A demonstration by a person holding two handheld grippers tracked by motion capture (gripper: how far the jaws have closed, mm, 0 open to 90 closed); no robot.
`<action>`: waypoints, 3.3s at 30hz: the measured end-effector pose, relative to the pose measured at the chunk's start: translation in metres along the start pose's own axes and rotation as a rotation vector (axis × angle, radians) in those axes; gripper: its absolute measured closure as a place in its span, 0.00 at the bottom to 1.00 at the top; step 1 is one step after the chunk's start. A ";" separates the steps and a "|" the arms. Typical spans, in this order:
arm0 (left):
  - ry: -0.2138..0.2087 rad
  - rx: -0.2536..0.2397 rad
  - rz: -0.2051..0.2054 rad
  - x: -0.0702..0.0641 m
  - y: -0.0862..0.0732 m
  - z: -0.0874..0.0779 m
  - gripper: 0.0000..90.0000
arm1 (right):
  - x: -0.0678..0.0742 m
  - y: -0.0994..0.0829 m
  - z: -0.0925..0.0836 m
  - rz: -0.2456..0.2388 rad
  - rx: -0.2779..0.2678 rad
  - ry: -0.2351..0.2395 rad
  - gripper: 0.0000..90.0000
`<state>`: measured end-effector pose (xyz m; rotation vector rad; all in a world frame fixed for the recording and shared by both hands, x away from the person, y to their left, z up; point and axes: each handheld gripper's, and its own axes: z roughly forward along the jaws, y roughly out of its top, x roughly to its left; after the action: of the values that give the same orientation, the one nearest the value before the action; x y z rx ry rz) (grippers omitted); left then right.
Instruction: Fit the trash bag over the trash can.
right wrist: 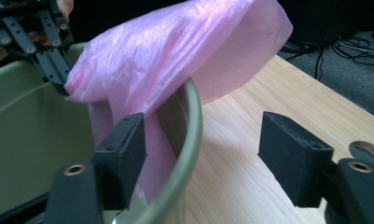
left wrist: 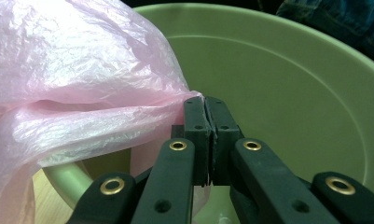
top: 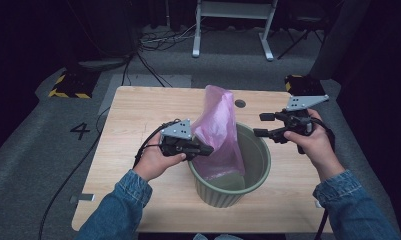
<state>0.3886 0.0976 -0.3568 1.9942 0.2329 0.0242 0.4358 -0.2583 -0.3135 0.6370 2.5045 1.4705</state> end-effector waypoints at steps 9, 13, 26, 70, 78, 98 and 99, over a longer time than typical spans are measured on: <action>-0.034 -0.015 0.010 -0.005 0.003 0.000 0.98 | 0.013 0.014 0.033 -0.013 0.032 0.058 0.33; -0.049 -0.013 0.029 -0.010 0.004 0.000 0.99 | 0.018 0.017 0.041 -0.014 0.038 0.068 0.35; -0.049 -0.007 0.042 -0.019 0.003 -0.004 0.99 | 0.039 0.016 0.030 -0.063 0.070 0.155 1.00; 0.084 0.012 0.039 -0.039 0.010 -0.006 0.63 | 0.090 -0.011 0.018 -0.098 0.269 0.228 0.99; 0.044 0.086 -0.001 -0.032 0.001 -0.005 1.00 | 0.078 -0.012 -0.006 -0.029 0.179 0.147 0.78; 0.007 0.160 0.033 -0.033 0.008 0.005 1.00 | 0.004 -0.007 0.004 0.276 0.036 -0.031 0.35; 0.007 0.162 0.033 -0.033 0.008 0.004 1.00 | 0.003 -0.006 0.006 0.281 0.031 -0.021 0.35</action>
<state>0.3579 0.0846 -0.3487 2.1599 0.2120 0.0336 0.4339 -0.2548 -0.3216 1.0409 2.5058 1.5034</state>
